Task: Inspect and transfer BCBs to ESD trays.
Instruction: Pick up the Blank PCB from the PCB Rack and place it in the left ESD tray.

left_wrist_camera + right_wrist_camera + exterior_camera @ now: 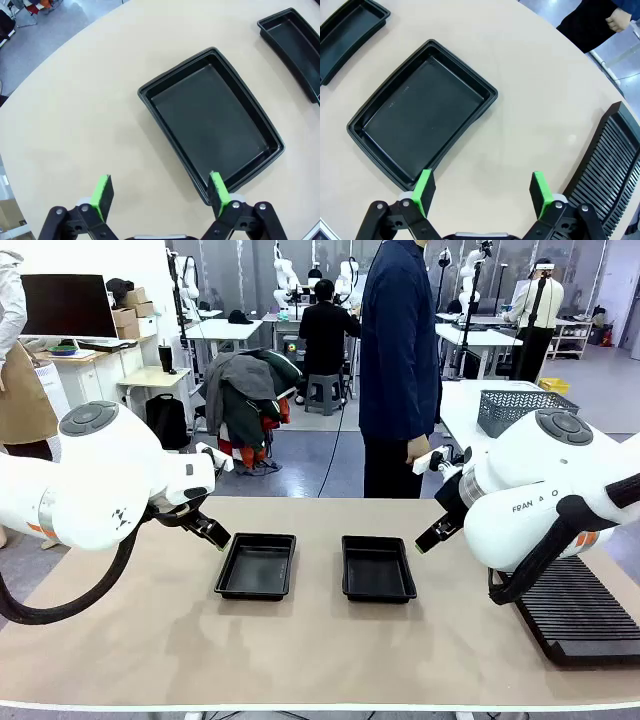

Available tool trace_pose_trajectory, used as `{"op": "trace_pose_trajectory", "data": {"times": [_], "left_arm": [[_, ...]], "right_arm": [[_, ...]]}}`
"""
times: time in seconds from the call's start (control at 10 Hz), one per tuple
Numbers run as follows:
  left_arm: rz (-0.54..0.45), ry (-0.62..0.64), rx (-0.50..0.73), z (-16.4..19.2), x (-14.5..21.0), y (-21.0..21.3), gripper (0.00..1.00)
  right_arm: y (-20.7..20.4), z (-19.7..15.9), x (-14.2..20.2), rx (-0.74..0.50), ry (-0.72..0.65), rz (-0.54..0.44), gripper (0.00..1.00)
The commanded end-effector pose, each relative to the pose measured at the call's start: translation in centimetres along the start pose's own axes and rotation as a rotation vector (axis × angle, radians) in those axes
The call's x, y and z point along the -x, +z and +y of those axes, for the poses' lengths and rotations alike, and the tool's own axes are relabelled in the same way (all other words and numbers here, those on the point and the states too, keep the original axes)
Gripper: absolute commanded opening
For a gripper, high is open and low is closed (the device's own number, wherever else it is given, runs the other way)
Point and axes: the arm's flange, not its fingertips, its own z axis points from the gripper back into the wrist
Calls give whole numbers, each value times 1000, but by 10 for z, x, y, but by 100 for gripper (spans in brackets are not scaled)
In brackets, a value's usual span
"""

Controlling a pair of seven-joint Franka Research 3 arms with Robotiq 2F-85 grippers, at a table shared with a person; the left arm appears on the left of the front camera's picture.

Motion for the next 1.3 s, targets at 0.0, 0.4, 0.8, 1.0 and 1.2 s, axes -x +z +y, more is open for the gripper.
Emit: {"op": "trace_pose_trajectory", "data": {"times": [0.0, 0.4, 0.8, 1.0, 1.2], "left_arm": [[0, 0, 0, 0, 0, 0, 100], [0, 0, 0, 0, 0, 0, 100], [0, 0, 0, 0, 0, 0, 100], [0, 0, 0, 0, 0, 0, 100], [-24, 46, 33, 3, -10, 53, 100]], "right_arm": [[0, 0, 0, 0, 0, 0, 100], [0, 0, 0, 0, 0, 0, 100], [0, 0, 0, 0, 0, 0, 100], [0, 0, 0, 0, 1, 0, 100], [64, -10, -15, -71, -98, -13, 100]]}}
